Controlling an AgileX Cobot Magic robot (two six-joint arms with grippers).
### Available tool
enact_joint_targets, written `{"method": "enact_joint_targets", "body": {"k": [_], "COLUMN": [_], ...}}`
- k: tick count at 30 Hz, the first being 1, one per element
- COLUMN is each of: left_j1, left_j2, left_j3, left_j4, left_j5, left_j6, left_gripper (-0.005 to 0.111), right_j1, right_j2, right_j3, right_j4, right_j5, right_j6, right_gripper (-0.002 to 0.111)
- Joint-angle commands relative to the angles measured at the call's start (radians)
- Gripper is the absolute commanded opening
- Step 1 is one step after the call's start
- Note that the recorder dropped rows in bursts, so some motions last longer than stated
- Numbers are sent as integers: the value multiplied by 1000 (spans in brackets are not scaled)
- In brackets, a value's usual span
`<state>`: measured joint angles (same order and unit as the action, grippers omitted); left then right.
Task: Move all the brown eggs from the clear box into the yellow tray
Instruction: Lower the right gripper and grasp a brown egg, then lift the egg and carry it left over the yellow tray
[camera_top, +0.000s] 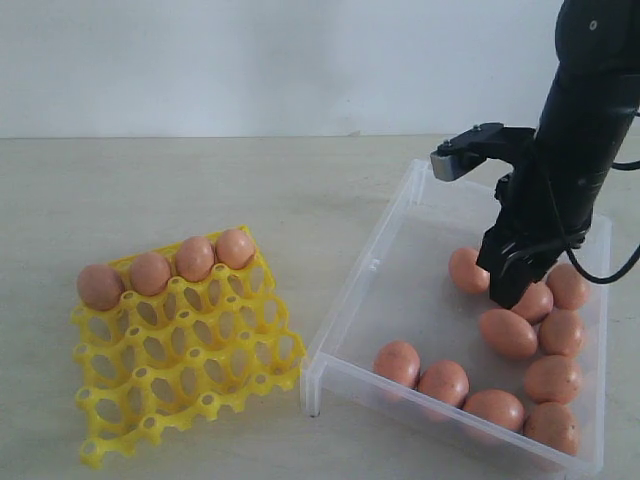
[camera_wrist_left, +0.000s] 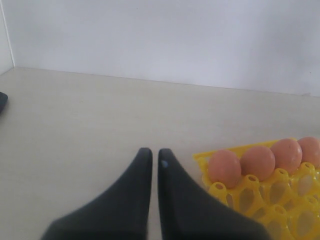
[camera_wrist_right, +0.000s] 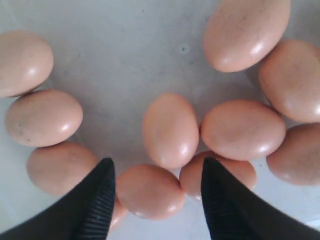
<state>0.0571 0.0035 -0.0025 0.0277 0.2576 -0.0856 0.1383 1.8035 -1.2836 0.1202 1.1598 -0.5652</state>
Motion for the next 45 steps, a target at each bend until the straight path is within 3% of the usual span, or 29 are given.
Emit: {"method": "enact_joint_targets", "body": {"k": [1,24,26,31,38,45], "left_j1": [3,3,3,3,3,3], "left_j2": [-3,-3,-3,-3,-3,-3], "left_j3": [3,3,3,3,3,3], "left_j4": [2,2,2,2,2,2], "left_j5": [-7,-7,-7,-7,-7,-7], "left_j6": [0,0,0,0,0,0], "left_gripper": [4,4,4,4,4,4], "right_j1": [-7,-7,-7,-7,-7,-7], "right_j2": [44,233,233,233,233,192], "right_j3": [4,4,4,4,4,4], "right_j4": [4,6,6,42,193,207], "right_j5": [-49,-103,-106,-100,-98,-110], "right_j6": [-102,-151,-151,-147,-131,43], "right_gripper": [46,45,37,0,0,0]}}
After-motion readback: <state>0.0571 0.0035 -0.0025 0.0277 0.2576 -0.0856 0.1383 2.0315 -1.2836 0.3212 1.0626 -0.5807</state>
